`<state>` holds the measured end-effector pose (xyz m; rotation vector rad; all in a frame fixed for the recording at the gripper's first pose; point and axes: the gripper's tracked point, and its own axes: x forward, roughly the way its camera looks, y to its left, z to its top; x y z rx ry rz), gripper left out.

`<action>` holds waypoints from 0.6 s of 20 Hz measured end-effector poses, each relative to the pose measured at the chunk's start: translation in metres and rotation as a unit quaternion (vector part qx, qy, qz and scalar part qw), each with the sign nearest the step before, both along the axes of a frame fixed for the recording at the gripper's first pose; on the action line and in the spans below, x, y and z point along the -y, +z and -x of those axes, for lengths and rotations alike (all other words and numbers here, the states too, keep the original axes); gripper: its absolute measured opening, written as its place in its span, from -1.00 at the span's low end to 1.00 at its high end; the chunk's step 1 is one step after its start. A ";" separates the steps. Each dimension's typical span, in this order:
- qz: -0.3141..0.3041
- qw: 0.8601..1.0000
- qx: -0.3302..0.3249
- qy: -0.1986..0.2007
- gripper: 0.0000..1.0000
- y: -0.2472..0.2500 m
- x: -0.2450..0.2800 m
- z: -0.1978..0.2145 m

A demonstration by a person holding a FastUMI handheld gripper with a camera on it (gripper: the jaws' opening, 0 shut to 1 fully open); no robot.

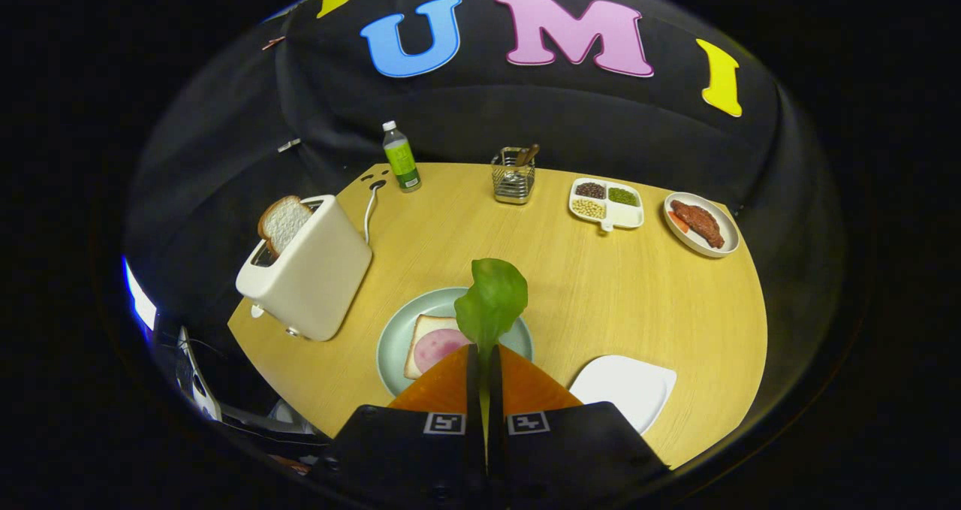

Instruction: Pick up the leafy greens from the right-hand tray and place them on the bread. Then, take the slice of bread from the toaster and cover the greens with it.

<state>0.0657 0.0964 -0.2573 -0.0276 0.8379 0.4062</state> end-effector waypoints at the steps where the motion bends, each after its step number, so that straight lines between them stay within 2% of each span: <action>1: 0.005 1.000 -0.003 0.009 -0.89 -0.003 -0.008 0.001; 8: 0.013 0.999 -0.026 0.026 -0.88 -0.028 -0.048 -0.005; 12: 0.020 0.999 -0.034 0.019 -0.77 -0.037 -0.055 -0.014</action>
